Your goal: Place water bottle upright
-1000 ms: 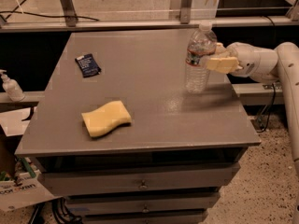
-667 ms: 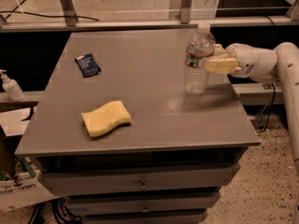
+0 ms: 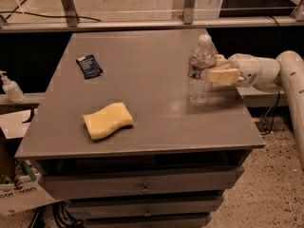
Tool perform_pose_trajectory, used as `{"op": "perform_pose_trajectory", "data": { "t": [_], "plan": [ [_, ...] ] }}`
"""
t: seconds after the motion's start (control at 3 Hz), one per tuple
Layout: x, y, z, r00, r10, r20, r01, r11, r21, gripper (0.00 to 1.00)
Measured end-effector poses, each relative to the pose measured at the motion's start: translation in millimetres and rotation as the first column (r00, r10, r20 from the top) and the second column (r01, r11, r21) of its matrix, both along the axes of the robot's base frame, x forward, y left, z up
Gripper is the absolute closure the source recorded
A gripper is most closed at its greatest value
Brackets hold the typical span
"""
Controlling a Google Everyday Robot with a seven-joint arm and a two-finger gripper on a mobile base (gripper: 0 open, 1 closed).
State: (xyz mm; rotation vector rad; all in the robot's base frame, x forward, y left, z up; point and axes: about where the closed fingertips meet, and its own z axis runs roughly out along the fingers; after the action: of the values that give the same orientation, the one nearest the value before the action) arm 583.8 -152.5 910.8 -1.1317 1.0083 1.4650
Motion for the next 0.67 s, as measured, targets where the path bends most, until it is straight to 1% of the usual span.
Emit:
{"op": "perform_pose_trajectory", "data": {
  "t": [0.33,0.67],
  "plan": [
    [-0.8,-0.4,-3.2,1.0000,0.000,-0.005,0.000,1.000,-0.002,1.00],
    [-0.7,-2.6,-3.6,0.9999,-0.008,-0.009,0.008,1.000,-0.005,0.81]
  ]
}}
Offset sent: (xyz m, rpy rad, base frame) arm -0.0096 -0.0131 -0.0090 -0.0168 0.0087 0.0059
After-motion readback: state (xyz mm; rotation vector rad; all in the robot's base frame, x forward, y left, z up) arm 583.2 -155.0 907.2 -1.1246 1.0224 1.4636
